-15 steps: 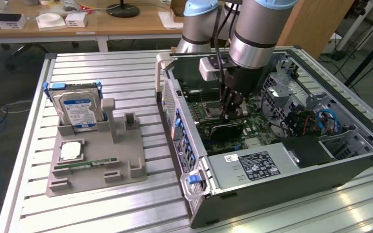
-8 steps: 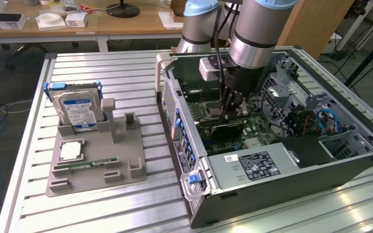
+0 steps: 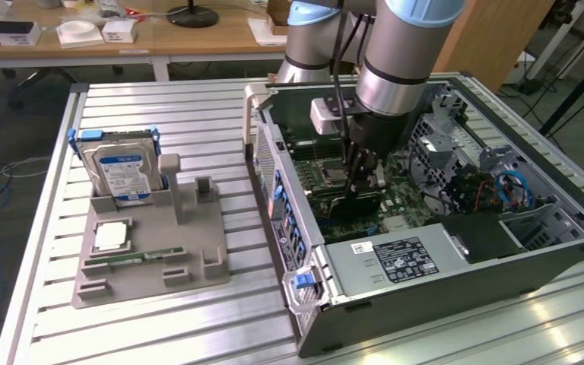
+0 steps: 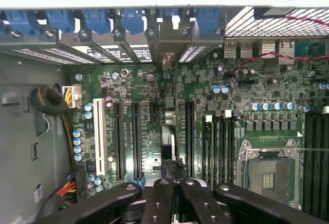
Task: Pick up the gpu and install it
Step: 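Press down on the gpu until it lock into place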
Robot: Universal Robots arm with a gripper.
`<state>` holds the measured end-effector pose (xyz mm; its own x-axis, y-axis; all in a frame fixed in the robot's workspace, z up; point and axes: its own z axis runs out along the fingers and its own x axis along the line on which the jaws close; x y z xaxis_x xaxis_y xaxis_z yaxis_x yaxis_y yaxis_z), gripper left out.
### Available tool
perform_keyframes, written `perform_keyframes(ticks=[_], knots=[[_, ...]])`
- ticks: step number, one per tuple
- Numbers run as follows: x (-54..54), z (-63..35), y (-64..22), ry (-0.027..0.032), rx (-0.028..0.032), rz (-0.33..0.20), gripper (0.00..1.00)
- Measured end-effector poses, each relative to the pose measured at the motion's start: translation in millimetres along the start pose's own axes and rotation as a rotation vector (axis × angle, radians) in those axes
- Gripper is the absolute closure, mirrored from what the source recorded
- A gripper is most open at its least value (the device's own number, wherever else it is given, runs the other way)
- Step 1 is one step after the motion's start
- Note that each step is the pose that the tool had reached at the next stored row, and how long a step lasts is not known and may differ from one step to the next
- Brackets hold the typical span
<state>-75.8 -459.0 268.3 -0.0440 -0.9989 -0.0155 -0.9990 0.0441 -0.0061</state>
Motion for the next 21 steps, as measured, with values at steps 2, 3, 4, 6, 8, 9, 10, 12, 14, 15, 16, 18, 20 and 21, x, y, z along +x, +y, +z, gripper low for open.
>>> perform_keyframes(ticks=[2,3,4,6,8,9,10,12,14,15,16,18,20,21], knots=[[0.0,0.4,0.0,0.0002,0.0000,0.000,0.89],[0.0,0.4,0.0,0.0003,0.0000,0.000,0.89],[0.0,0.8,0.0,0.0000,0.0001,0.000,0.89],[0.0,2.4,0.0,-0.0001,0.0006,0.000,0.89],[0.0,2.8,0.0,0.0002,0.0006,0.000,0.89],[0.0,2.8,0.0,0.0002,0.0006,0.000,0.89],[0.0,2.9,0.0,0.0001,0.0006,0.000,0.89],[0.0,3.9,0.0,-0.0002,0.0009,0.000,0.89],[0.1,4.7,0.0,0.0000,0.0009,0.000,0.89],[0.1,5.0,0.0,0.0003,0.0008,0.000,0.89],[0.1,5.2,0.1,0.0005,0.0007,0.000,0.89],[0.1,5.8,0.0,0.0004,0.0009,0.000,0.89],[0.1,6.5,0.0,0.0002,0.0009,0.000,0.89],[0.1,6.7,0.1,0.0004,0.0007,0.000,0.89]])
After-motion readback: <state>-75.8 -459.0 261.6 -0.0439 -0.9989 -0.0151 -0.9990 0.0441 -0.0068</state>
